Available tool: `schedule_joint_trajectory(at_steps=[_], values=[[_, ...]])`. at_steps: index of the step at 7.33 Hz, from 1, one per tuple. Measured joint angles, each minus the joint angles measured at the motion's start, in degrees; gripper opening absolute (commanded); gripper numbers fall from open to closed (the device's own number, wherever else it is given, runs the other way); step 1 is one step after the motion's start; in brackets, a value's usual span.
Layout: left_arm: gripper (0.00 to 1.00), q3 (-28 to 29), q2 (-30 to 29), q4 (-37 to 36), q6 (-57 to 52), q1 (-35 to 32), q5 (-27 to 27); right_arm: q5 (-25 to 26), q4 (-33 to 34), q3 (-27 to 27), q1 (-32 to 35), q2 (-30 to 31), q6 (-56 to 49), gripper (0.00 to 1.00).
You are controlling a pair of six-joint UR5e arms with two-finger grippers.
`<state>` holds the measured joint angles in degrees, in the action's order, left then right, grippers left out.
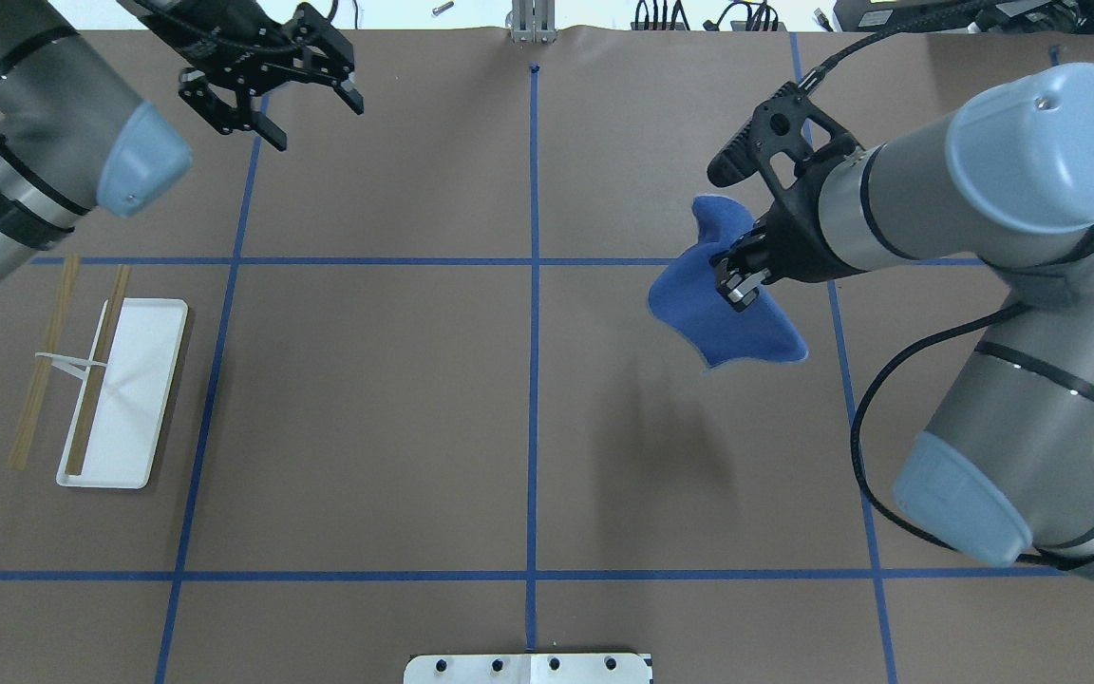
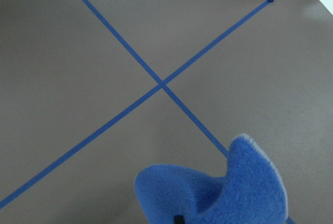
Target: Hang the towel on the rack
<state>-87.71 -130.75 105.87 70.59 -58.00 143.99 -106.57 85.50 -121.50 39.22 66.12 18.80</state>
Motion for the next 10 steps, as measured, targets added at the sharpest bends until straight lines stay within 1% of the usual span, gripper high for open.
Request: schedule_joint_trajectory(at_steps=[1,2,4,7,9,10], values=[[0.97,0.07,-0.72,4.17,5.80,2.69,-0.23,3.22,1.84,-0.47,-2.75,-2.09,1.20,0.00],[0.97,0.12,-1.57,6.85,10.41,4.82,-0.45,5.64,4.17,-0.66,-4.69,-4.46,1.91,0.00],[0.97,0.48,-4.63,8.46,16.16,7.92,-1.20,10.30,6.75,-0.48,-8.21,-8.09,3.80,0.00],[0.97,1.01,-10.00,8.73,20.90,12.00,-5.51,12.74,8.58,-0.09,-10.19,-10.52,4.63,0.00],[0.97,2.12,-12.63,8.76,22.06,12.56,-6.04,13.84,8.70,-0.16,-11.37,-10.64,5.55,0.00],[0.95,3.20,-13.83,8.82,22.22,12.79,-6.19,14.12,8.71,-0.42,-11.69,-10.66,6.15,0.00]])
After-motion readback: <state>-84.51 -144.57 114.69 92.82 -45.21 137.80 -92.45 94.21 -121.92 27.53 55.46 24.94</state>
